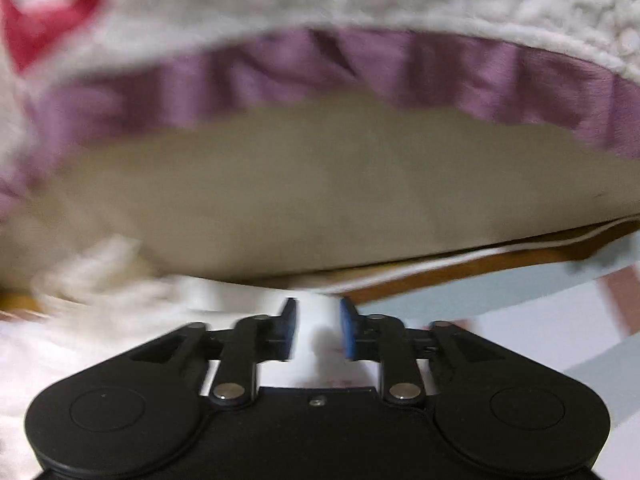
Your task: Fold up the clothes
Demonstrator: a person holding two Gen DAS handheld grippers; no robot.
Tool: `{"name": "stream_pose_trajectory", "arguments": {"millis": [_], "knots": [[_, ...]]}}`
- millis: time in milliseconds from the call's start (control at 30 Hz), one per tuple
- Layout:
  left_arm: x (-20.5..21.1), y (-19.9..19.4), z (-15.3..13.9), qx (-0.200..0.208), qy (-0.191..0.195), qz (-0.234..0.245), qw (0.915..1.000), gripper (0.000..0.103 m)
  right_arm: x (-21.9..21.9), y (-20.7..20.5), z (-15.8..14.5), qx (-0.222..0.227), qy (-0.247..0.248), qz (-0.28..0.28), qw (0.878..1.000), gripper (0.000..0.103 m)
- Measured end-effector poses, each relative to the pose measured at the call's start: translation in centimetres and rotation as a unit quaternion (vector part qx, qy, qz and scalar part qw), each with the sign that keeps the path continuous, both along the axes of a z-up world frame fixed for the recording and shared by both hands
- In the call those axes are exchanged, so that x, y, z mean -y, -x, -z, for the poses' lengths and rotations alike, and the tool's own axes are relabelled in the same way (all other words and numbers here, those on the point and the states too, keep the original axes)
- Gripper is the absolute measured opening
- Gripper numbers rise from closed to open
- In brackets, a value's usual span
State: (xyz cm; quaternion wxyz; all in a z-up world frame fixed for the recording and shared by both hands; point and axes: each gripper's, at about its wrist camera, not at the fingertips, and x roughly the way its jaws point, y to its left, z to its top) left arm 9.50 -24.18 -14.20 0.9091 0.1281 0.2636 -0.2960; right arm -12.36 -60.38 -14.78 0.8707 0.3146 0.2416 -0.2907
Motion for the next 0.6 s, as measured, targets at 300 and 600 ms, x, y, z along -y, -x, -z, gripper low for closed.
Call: {"name": "stream_pose_trajectory", "arguments": {"millis": [300,600], "knots": [[2.7,-1.1,1.7,-0.045,0.006,0.045,0.9979,0.069,-9.5,-8.6,1.1,-0.066,0.036,-0.290,0.954,0.046],[2.0,-1.7,2.1,-0.026,-0.057,-0.021,0.9978,0.069,-13.0,-8.2,3.1,-0.185,0.142,-0.401,0.886,0.052]]}}
